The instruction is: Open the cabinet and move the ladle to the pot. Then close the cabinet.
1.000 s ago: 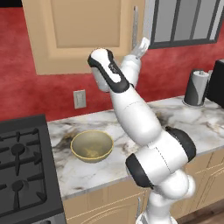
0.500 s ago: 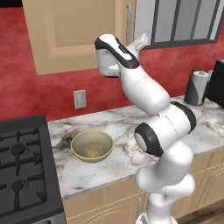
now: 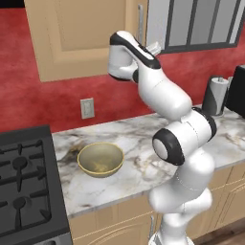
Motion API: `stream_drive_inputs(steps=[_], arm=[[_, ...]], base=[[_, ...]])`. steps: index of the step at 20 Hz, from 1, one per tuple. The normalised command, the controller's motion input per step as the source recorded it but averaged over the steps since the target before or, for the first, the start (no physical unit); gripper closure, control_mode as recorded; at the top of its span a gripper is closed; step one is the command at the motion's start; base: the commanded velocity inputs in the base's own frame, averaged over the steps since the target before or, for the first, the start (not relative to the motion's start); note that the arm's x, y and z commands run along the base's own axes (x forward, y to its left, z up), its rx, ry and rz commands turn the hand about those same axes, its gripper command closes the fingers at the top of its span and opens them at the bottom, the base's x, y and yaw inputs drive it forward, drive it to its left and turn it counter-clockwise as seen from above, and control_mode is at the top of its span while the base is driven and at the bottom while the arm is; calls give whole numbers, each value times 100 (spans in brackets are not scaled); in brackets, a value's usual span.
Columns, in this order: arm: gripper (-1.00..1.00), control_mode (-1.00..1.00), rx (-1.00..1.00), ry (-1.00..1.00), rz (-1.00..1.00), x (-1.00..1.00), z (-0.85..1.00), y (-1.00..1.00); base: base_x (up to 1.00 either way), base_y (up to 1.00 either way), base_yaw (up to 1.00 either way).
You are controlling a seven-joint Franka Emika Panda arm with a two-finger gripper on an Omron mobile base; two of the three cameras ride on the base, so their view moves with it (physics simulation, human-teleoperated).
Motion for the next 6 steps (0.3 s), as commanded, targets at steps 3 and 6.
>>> stream_drive_inputs(steps=[3,6], arm=[[-100,-100,28,0,35,85,12,0],[-100,-100,26,0,37,68,15,0]], base=[[0,0,0],[0,0,0]])
